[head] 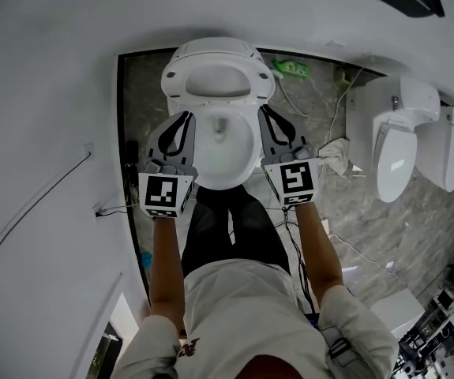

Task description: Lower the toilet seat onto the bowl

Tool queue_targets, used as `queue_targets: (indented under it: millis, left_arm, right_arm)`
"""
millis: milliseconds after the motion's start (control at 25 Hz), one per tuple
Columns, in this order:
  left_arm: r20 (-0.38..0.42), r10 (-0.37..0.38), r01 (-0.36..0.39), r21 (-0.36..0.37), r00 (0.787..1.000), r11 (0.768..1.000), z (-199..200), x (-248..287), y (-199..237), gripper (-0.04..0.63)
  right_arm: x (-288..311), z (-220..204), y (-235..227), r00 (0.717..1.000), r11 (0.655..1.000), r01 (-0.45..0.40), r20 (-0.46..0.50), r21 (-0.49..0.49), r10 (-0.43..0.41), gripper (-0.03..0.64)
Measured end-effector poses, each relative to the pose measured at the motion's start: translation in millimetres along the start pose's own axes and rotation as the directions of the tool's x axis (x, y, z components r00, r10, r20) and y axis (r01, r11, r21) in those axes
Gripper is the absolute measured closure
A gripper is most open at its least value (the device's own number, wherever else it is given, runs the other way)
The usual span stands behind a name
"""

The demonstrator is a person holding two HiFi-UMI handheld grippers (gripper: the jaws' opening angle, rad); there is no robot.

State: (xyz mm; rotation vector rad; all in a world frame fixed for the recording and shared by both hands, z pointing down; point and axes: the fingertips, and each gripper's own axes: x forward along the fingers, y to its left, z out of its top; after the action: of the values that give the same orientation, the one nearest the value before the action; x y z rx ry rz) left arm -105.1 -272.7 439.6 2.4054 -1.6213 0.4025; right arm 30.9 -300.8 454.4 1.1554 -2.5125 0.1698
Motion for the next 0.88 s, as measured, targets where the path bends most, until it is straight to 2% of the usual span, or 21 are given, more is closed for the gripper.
queue_targets:
  millis: [400, 880]
  left_arm:
    - [-0.016, -0.065, 0.065, 0.004, 0.998, 0.998, -16.9, 31.1, 18.3, 0.568]
    - [-0.022, -0.100, 0.100, 0.005, 0.995, 0.995, -26.6, 54.8, 35.6, 0.568]
  right_arm:
    - [34.4, -6.3, -14.1, 0.998, 0.998, 0.057, -0.019, -0.030, -0.058, 0.592]
    - [75.0, -9.8, -21.2, 0.997, 0.990, 0.071, -0.030, -0.119, -0.075, 0.592]
